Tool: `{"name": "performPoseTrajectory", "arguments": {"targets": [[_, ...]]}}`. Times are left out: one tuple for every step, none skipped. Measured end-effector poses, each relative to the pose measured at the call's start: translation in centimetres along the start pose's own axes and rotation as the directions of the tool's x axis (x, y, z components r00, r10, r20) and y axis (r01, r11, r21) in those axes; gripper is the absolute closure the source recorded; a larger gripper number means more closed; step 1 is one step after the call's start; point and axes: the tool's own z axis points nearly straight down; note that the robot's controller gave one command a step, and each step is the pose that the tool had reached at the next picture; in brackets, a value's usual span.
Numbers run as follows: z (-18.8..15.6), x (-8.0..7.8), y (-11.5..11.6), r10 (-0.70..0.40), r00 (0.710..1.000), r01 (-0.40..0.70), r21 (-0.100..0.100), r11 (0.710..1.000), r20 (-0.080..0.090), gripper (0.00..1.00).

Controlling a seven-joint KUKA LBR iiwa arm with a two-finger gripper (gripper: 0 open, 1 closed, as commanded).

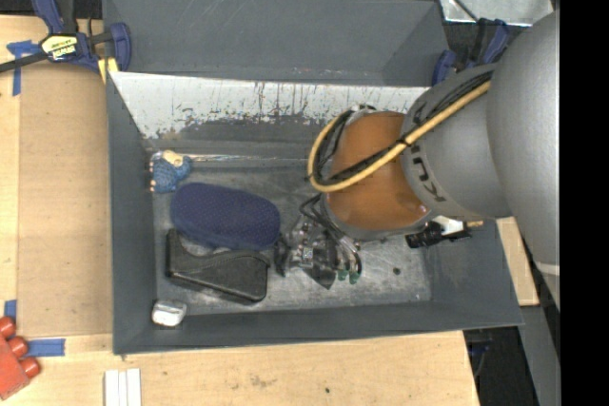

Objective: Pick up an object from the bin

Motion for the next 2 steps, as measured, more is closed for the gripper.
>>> {"name": "performPoseTrajectory", "arguments": {"targets": [[-8.7, -0.5, 0.1, -0.002, 1.0, 0.002, 0.002, 1.0, -0.015, 1.0], [-11.5, -0.7, 0.1, -0.004, 1.0, 0.004, 0.003, 1.0, -0.019, 1.0]]}}
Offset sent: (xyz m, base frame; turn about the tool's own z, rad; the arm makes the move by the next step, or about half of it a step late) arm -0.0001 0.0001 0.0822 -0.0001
